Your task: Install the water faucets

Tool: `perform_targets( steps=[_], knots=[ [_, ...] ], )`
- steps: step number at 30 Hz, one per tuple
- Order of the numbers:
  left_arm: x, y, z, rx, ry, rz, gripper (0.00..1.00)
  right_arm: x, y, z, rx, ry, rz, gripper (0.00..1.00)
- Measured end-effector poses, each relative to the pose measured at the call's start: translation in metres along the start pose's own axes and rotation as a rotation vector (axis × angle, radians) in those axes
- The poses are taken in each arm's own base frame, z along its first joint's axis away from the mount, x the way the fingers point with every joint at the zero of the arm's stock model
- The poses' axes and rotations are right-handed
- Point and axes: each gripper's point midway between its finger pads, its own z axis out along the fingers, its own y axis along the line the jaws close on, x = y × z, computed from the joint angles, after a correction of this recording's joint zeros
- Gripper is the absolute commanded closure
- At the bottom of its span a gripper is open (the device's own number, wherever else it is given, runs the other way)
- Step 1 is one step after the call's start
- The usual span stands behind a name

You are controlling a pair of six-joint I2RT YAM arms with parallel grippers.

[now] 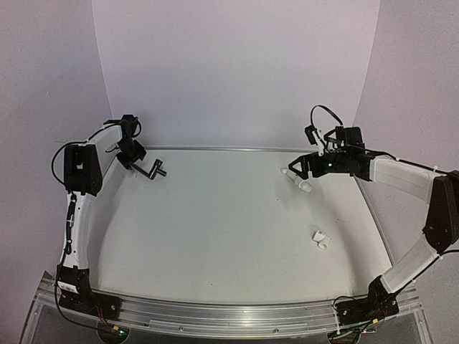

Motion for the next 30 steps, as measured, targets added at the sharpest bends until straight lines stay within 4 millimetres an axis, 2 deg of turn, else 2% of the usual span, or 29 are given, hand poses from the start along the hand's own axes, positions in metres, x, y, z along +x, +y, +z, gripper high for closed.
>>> perform_targets(
  steps=[9, 20, 24, 26, 30],
  knots=[
    [0.002, 0.0, 0.015, -0.008, 0.012, 0.002, 0.45, 0.0, 0.0, 0.0, 0.0, 0.0, 0.003, 0.02],
    [0.02, 0.004, 0.03, -0.002, 0.088, -0.007, 0.76, 0.0, 0.0, 0.0, 0.0, 0.0, 0.003, 0.02],
    [0.028, 0.002, 0.029, 0.012, 0.114, -0.031, 0.95, -0.002, 0.0, -0.001, 0.0, -0.004, 0.002, 0.02],
    [0.03, 0.0, 0.021, 0.02, 0.116, -0.029, 0.99, -0.003, 0.001, -0.002, 0.0, -0.008, 0.0, 0.02],
    [0.058, 0.002, 0.012, -0.016, 0.15, -0.008, 1.0, -0.006, 0.002, -0.005, 0.001, -0.017, -0.003, 0.02]
  ],
)
